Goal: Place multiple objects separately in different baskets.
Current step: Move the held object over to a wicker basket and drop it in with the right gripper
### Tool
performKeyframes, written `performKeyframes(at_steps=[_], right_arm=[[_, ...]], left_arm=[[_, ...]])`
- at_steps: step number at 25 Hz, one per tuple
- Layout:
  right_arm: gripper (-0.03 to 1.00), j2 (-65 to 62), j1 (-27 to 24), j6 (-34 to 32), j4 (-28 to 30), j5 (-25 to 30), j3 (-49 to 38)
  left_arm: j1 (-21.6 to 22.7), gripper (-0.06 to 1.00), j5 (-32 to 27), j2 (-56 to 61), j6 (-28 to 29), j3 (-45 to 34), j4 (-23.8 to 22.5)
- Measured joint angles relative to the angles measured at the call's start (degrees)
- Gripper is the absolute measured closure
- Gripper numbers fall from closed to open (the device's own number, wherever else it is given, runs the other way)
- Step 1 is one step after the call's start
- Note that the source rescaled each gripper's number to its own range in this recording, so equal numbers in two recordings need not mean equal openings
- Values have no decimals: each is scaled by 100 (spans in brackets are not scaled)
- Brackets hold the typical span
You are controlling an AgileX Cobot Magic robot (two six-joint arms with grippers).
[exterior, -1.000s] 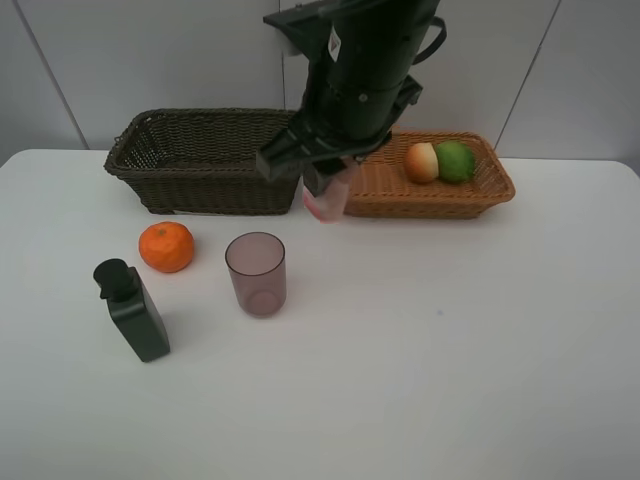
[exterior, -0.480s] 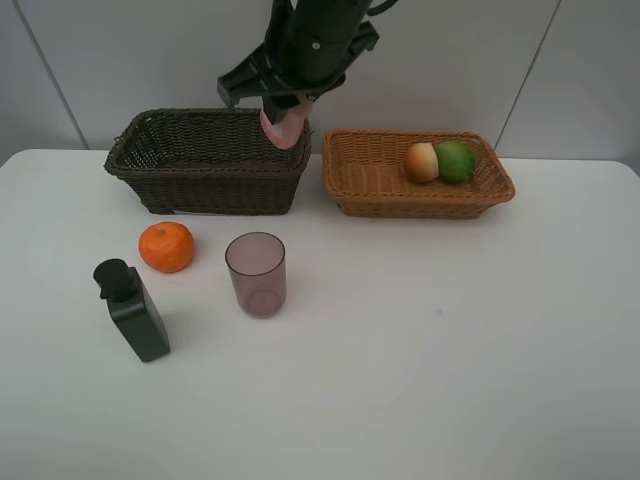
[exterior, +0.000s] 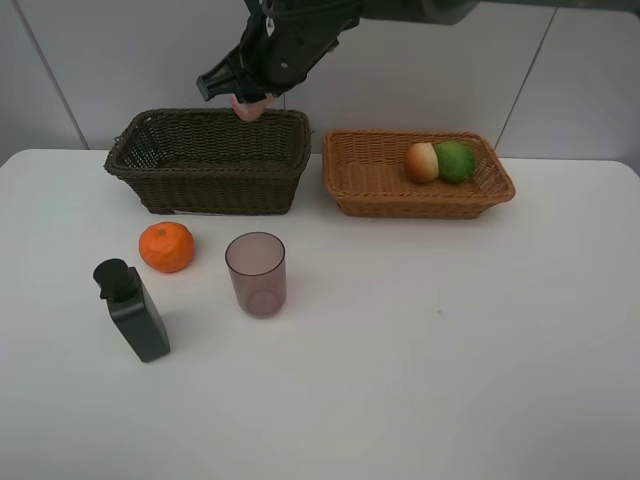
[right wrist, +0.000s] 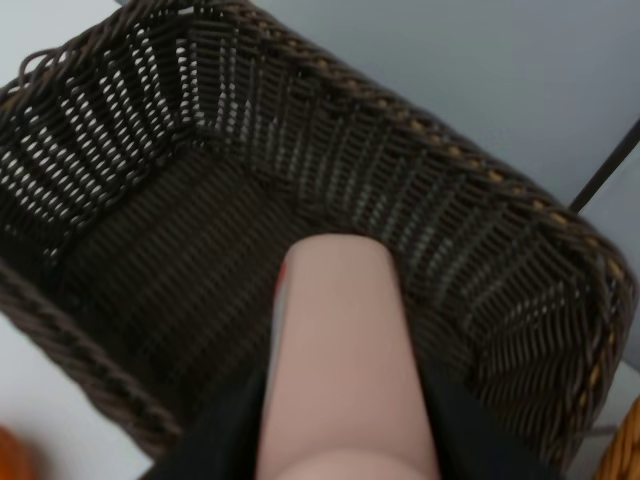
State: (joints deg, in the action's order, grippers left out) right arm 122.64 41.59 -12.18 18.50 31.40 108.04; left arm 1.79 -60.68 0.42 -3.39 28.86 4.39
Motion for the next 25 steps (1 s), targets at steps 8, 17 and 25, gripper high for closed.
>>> performKeyframes(at_steps=[8, 17, 25], right_arm=[[95, 515, -313, 0, 346, -967, 14], [95, 968, -461, 0, 444, -1874, 25], [95, 1175, -501, 0, 445, -2017, 25]], left_arm=[[0, 10, 0, 0, 0, 0, 0], [0, 10, 0, 0, 0, 0, 0], [0, 10, 0, 0, 0, 0, 0]])
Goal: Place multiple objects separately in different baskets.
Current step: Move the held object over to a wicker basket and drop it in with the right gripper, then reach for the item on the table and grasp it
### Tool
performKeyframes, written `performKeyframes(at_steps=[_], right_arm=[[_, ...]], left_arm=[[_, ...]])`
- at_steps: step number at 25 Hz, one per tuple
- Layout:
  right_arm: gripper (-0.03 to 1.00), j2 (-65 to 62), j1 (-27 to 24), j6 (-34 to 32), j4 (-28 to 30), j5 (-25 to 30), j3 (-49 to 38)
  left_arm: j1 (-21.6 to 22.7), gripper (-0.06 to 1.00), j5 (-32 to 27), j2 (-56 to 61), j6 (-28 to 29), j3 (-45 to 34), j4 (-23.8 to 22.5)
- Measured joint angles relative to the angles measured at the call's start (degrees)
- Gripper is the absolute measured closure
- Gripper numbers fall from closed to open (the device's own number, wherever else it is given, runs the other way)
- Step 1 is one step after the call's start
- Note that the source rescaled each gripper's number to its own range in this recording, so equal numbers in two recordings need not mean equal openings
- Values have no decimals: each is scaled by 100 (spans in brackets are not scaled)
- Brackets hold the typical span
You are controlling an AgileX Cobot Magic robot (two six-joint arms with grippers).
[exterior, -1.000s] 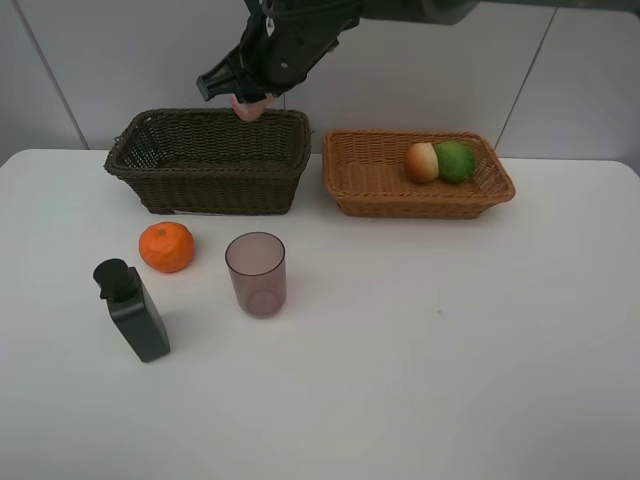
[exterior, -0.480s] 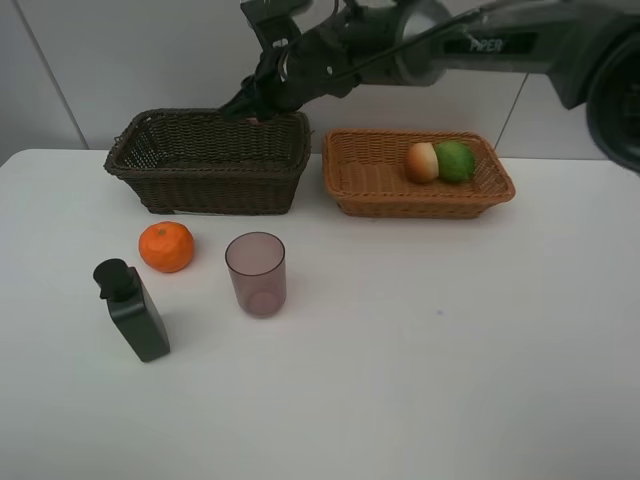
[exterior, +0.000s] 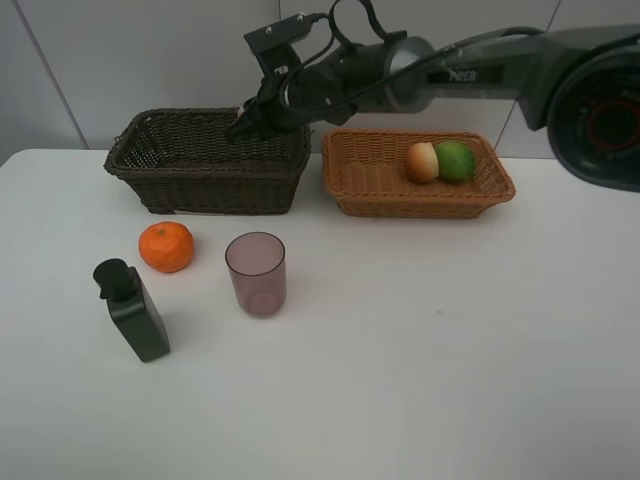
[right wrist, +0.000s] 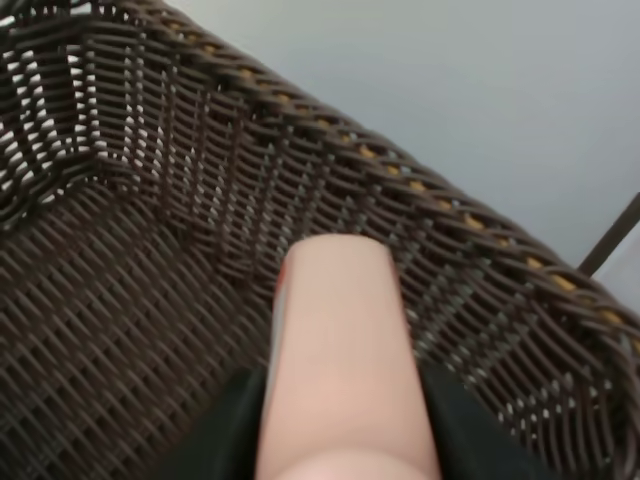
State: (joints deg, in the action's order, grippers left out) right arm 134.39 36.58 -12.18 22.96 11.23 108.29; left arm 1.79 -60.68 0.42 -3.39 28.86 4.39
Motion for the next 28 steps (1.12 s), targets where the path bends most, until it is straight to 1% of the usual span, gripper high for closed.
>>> performKeyframes(at_steps=[7, 8, 9, 10, 12, 14, 16, 18, 21, 28], right_arm=[[95, 0, 0, 0, -8, -61, 6], [92, 0, 0, 0, -39, -61, 6], [84, 0, 0, 0, -80, -61, 6], [74, 0, 0, 0, -147, -61, 6], [43, 0, 0, 0, -178, -61, 11], [21, 0, 0, 0, -197, -47, 11], [12, 0, 0, 0, -202, -7, 17], [9, 0, 0, 0, -202, 75, 17], [7, 0, 0, 0, -202, 213, 17], [7, 0, 0, 0, -213, 245, 17]], left_arm=[[0, 10, 0, 0, 0, 0, 0], [0, 10, 0, 0, 0, 0, 0], [0, 10, 0, 0, 0, 0, 0], [0, 10, 0, 0, 0, 0, 0], [0, 10, 0, 0, 0, 0, 0], [0, 10, 0, 0, 0, 0, 0], [0, 10, 0, 0, 0, 0, 0], [0, 10, 0, 0, 0, 0, 0], [0, 10, 0, 0, 0, 0, 0], [0, 10, 0, 0, 0, 0, 0]])
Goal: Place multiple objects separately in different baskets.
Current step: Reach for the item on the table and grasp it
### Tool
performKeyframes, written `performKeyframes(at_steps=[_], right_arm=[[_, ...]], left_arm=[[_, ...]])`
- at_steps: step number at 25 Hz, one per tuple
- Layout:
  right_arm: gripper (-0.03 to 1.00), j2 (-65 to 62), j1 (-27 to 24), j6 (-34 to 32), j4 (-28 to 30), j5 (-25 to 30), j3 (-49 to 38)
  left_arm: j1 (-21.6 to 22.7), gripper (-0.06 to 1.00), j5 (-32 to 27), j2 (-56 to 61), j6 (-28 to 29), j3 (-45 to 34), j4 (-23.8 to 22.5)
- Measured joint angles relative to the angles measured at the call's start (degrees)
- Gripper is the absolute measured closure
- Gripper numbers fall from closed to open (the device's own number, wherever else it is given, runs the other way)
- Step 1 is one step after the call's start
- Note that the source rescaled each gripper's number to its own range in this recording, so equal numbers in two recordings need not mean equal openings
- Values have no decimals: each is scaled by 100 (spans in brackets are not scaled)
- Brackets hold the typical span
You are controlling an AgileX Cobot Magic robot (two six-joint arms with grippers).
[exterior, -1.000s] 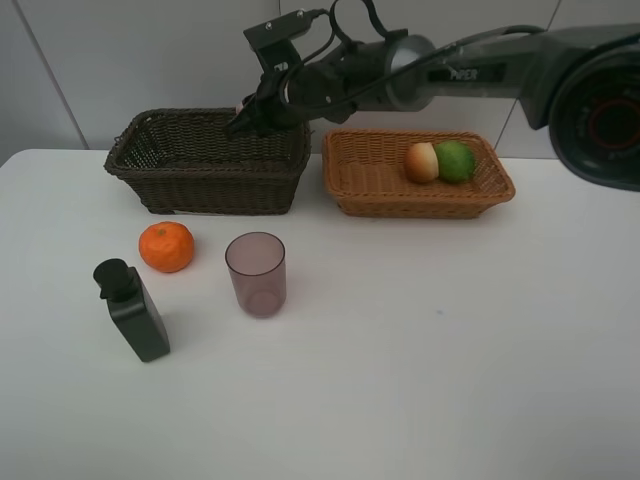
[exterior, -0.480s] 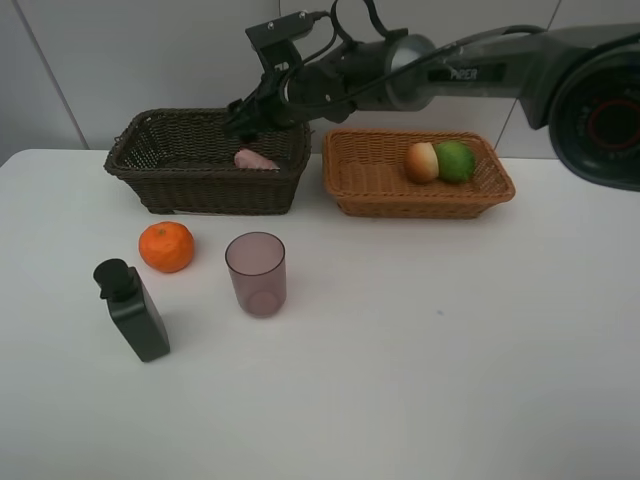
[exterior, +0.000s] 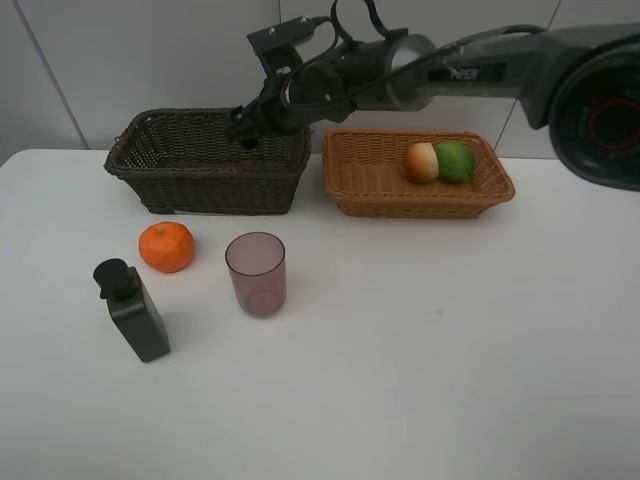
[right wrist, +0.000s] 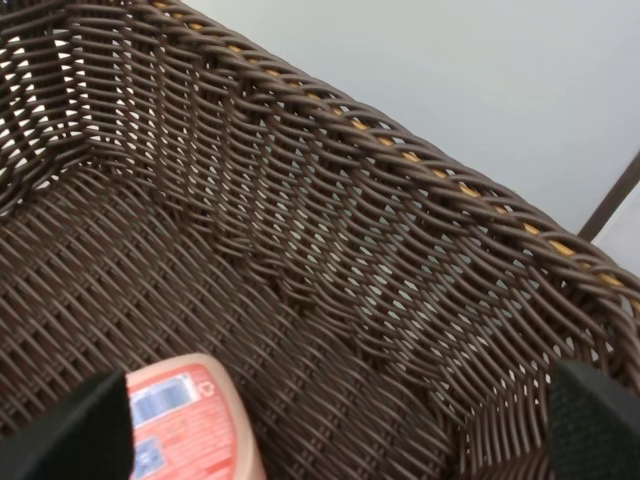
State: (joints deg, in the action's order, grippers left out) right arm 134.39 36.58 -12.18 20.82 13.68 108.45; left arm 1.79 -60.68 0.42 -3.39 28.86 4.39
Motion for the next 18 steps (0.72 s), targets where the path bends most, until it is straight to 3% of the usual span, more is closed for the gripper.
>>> performKeyframes(at_steps=[6, 18], right_arm=[[7, -6, 0, -4, -72, 50, 0], [7, -526, 0, -4, -131, 689, 0]], left_arm=[[0, 10, 0, 0, 0, 0, 0], [0, 10, 0, 0, 0, 0, 0]])
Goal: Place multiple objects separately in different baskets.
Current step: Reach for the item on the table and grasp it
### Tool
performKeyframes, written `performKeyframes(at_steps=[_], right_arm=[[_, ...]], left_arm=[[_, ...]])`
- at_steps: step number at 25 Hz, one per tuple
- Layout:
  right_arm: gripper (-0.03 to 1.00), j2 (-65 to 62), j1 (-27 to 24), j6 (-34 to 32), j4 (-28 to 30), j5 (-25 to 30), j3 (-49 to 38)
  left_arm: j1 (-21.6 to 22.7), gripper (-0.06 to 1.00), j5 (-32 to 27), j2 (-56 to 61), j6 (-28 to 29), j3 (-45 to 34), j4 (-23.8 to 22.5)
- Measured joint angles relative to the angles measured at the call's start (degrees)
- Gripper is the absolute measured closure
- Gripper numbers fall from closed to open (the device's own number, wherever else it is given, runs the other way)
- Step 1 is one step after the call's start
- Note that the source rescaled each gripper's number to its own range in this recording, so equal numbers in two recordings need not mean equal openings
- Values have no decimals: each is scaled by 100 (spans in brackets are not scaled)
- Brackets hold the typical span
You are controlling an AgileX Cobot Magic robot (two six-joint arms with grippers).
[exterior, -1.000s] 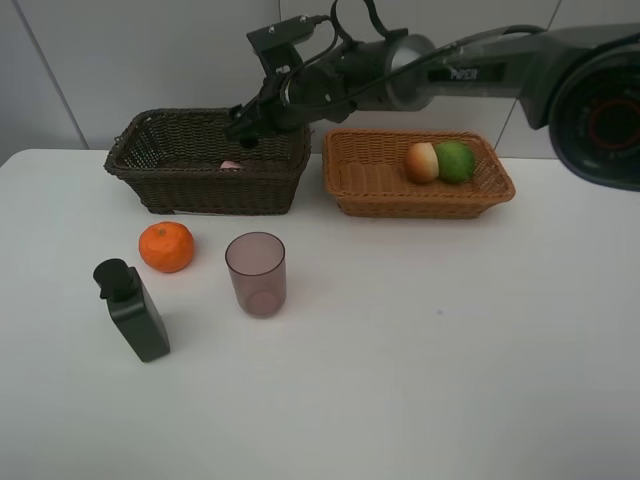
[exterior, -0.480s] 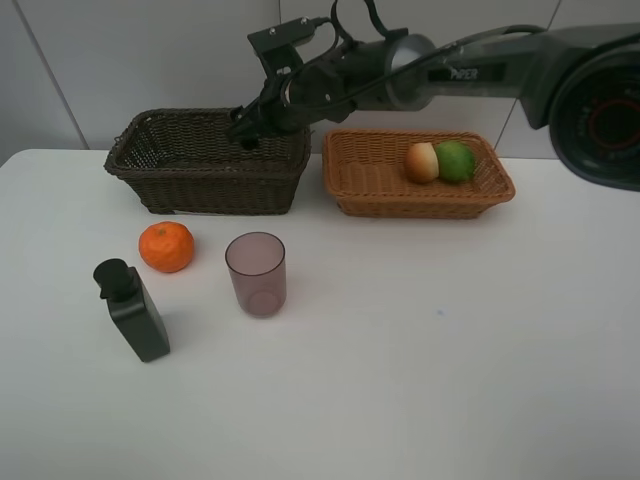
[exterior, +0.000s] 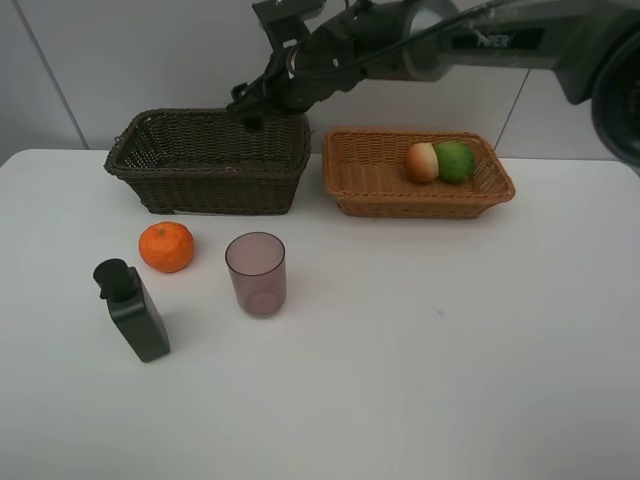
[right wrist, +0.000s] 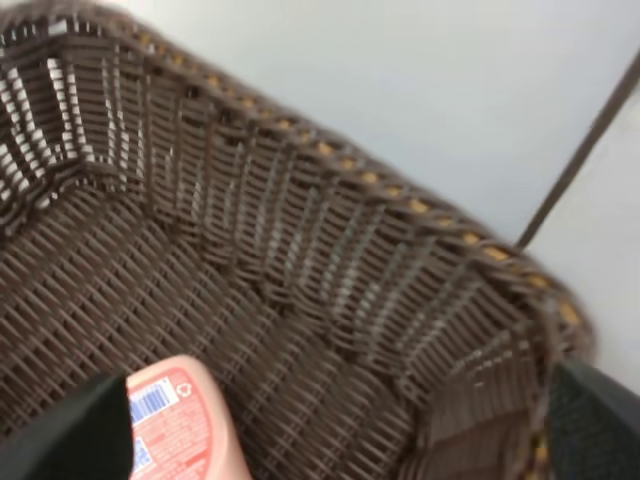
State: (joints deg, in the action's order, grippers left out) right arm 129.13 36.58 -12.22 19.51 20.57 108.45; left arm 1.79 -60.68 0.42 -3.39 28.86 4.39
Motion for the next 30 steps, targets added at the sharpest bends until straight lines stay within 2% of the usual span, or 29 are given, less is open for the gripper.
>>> performKeyframes(at_steps=[4, 9, 13, 19, 30], right_arm=[[7, -440, 0, 68, 0, 565, -19], [7, -1074, 0, 771, -232, 982, -480], [7, -1607, -55, 1014, -402, 976, -1264], [7, -2640, -359, 1014, -451, 537, -2726], [7, -4879, -1356, 1026, -792, 378, -5008]], left_arm=[[0, 10, 0, 0, 0, 0, 0], [0, 10, 0, 0, 0, 0, 0], [0, 10, 0, 0, 0, 0, 0], [0, 10, 0, 0, 0, 0, 0], [0, 10, 0, 0, 0, 0, 0]])
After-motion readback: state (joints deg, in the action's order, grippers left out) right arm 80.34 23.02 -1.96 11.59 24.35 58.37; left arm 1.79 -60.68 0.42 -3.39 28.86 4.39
